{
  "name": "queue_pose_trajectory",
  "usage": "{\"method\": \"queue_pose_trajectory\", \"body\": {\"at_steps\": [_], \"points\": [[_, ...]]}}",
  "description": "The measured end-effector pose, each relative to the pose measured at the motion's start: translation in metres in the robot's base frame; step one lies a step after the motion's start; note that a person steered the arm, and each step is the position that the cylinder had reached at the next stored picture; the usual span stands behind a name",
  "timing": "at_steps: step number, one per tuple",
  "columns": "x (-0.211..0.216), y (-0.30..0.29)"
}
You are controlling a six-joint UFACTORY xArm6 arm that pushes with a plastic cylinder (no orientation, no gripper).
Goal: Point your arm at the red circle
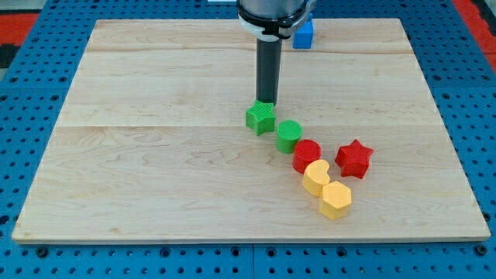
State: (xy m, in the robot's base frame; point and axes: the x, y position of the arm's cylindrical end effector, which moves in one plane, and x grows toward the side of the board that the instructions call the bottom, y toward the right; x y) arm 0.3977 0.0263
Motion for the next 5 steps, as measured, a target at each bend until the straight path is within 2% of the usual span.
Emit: {"method": "queue_pose_trajectory", "body": {"at_steps": [1, 2, 3, 4, 5], "points": [[-0.001, -0.001], [-0.048, -0.026], [-0.054, -0.090], [-0.014, -0.142], [0.041, -0.152]]}}
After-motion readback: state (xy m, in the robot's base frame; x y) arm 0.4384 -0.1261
